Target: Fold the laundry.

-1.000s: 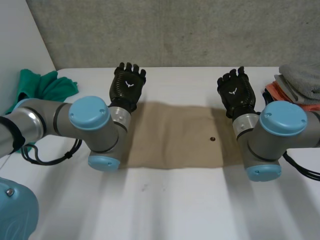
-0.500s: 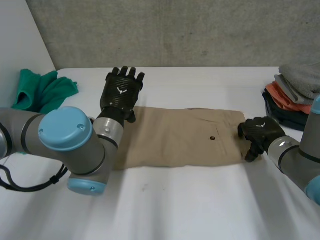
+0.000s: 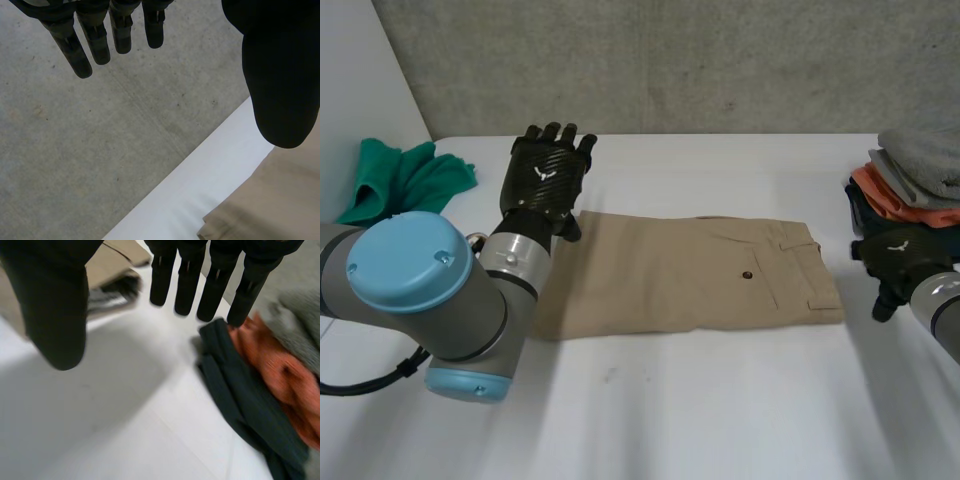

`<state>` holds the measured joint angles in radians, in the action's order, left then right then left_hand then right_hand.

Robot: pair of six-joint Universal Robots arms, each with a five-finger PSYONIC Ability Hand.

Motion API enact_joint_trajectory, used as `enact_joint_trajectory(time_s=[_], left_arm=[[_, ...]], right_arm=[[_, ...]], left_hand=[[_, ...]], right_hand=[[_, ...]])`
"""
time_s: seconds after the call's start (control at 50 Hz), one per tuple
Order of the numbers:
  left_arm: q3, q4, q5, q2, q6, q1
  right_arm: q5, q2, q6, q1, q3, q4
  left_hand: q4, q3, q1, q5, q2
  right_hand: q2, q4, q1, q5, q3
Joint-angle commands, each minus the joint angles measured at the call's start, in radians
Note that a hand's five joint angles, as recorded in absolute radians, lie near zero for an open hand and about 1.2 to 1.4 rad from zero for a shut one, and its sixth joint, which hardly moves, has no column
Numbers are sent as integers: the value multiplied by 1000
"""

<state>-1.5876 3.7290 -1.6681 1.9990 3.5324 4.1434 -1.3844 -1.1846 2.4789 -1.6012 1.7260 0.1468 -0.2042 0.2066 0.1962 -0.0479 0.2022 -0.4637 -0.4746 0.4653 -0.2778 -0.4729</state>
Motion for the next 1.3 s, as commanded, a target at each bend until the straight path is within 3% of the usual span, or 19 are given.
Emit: enact_joint_trajectory(time_s=[0.02,0.24,0.4,0.44,0.46,0.64,0.74,0.8,0.88,0.96,1.14,1.24,1.3], left_arm=[[-35,-5,1,-28,-53,-6],[-45,-35,4,-62,-124,-12],[-46,-41,5,-65,-125,-14],[-48,-41,5,-65,-125,-14],[-49,-41,5,-65,-125,-14],[-64,-43,5,-98,-127,-14],[-78,-43,5,-124,-127,-12],[-94,-43,7,-146,-127,-9],[-106,-43,7,-158,-127,-8],[-115,-43,7,-172,-132,-5],[-118,-72,5,-193,-198,8],[-118,-86,5,-198,-198,14],[-118,-86,4,-198,-198,15]], right_arm=[[175,5,25,-8,33,19],[179,108,58,-13,-6,79],[185,161,61,-32,-40,83],[188,160,61,-34,-39,85],[186,158,61,-32,-39,86],[156,57,58,3,9,66],[156,11,28,125,15,60],[157,5,-34,191,4,48],[154,3,-121,193,-22,34],[162,-36,-123,78,-49,40],[212,-46,-14,-330,-118,172],[309,78,-14,-531,-134,234],[329,140,-23,-578,-161,235]], left_hand=[[30,-32,-22,48,-28],[30,-32,-22,48,-28],[30,-32,-22,48,-28],[30,-32,-22,48,-28],[30,-32,-22,48,-28],[30,-32,-22,48,-28],[30,-32,-22,48,-28],[30,-32,-22,48,-28],[30,-32,-22,48,-28],[30,-32,-22,48,-28],[30,-32,-22,48,-28],[30,-32,-22,48,-28],[30,-32,-22,48,-28]], right_hand=[[6,17,-8,-5,15],[-70,-59,69,-82,-61],[-273,-262,271,-284,-263],[-883,-872,881,-894,-874],[-932,-921,930,-943,-923],[-933,-922,931,-944,-923],[-933,-922,931,-944,-923],[-933,-922,931,-944,-923],[-933,-922,931,-944,-923],[-933,-922,931,-944,-923],[-933,-922,931,-944,-923],[-933,-922,931,-944,-923],[-933,-922,931,-944,-923]])
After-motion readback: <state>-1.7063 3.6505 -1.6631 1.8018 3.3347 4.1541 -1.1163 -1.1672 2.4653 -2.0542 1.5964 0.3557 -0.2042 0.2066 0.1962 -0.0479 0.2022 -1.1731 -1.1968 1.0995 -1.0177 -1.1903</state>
